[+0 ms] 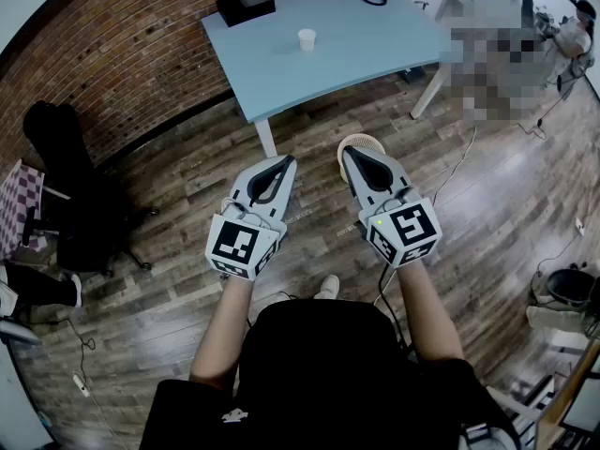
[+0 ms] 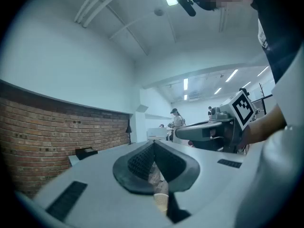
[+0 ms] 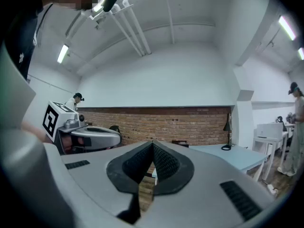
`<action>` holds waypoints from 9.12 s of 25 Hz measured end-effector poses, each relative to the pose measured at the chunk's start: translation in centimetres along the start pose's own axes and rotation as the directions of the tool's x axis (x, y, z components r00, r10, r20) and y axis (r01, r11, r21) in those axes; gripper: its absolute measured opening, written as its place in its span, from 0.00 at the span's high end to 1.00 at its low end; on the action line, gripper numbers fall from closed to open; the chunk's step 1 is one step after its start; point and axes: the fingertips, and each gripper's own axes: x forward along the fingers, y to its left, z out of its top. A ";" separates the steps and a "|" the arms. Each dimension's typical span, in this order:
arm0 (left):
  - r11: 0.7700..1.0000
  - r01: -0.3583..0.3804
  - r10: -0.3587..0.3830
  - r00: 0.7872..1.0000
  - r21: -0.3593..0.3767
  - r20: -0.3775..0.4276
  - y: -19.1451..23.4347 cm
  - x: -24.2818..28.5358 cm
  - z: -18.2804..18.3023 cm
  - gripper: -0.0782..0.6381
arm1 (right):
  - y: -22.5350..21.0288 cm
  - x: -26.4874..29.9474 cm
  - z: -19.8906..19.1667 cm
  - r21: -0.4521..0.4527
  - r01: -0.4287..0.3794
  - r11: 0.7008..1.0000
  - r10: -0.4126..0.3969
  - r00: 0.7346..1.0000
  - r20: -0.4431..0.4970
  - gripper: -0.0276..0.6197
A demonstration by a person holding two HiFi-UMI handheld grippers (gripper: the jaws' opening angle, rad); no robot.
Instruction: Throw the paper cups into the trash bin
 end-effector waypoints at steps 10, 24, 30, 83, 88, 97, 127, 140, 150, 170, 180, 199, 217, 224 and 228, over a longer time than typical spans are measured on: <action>1.000 -0.027 0.027 0.999 0.003 -0.034 -1.8 3.1 -0.5 0.88 | -3.1 -1.1 -0.6 0.017 -0.045 0.999 0.045 0.999 0.014 0.95; 0.996 -0.082 0.081 0.995 -0.015 -0.063 -2.0 3.9 -1.9 0.88 | -6.1 -1.4 -2.0 0.040 -0.082 0.996 0.082 0.997 -0.002 0.95; 0.997 -0.081 0.081 0.995 0.001 -0.062 -0.7 5.2 -2.4 0.88 | -6.6 0.3 -2.3 0.015 -0.088 0.996 0.088 0.996 -0.019 0.95; 0.985 0.088 -0.093 0.995 -0.151 -0.031 23.4 17.8 -6.9 0.88 | -12.6 24.8 -2.5 0.032 0.091 0.995 -0.087 0.990 -0.112 0.95; 0.980 0.108 -0.117 0.992 -0.166 -0.043 23.4 19.6 -7.7 0.88 | -14.6 24.9 -2.7 0.036 0.125 0.992 -0.120 0.986 -0.114 0.95; 0.984 0.100 -0.110 0.992 -0.145 -0.063 24.7 24.4 -8.2 0.88 | -19.0 27.3 -3.0 0.049 0.115 0.992 -0.110 0.989 -0.096 0.95; 0.993 -0.025 0.009 0.991 -0.116 -0.136 26.7 42.3 -8.4 0.88 | -36.6 32.6 -4.1 0.112 -0.002 0.994 0.008 0.998 -0.057 0.95; 0.994 -0.038 0.020 0.987 -0.106 -0.162 27.3 44.9 -9.3 0.88 | -38.8 33.2 -5.8 0.152 -0.015 0.988 0.025 0.998 -0.066 0.95; 0.992 0.026 -0.048 0.982 -0.120 -0.184 29.3 48.2 -11.5 0.88 | -40.8 35.4 -6.6 0.145 0.055 0.988 -0.042 0.995 -0.090 0.95; 0.964 0.132 -0.196 0.938 -0.230 -0.287 36.6 53.7 -19.0 0.78 | -42.9 42.7 -10.1 0.173 0.183 0.968 -0.143 0.966 -0.217 0.95; 0.951 0.179 -0.271 0.875 -0.251 -0.401 37.3 57.2 -25.5 0.50 | -44.5 43.0 -13.7 0.189 0.282 0.941 -0.212 0.923 -0.322 0.95; 0.939 0.266 -0.340 0.799 -0.216 -0.497 36.6 60.1 -32.8 0.36 | -47.3 42.6 -18.5 0.187 0.395 0.899 -0.282 0.851 -0.442 0.95; 0.929 0.316 -0.370 0.785 -0.193 -0.497 36.2 60.4 -33.6 0.39 | -46.9 41.1 -19.4 0.171 0.444 0.880 -0.320 0.818 -0.478 0.95; 0.917 0.351 -0.398 0.780 -0.188 -0.484 35.1 60.5 -32.9 0.41 | -46.8 39.8 -19.7 0.172 0.480 0.860 -0.349 0.801 -0.487 0.95; 0.909 0.371 -0.417 0.784 -0.191 -0.460 34.2 60.3 -31.7 0.41 | -46.6 38.9 -19.6 0.169 0.495 0.852 -0.363 0.792 -0.491 0.95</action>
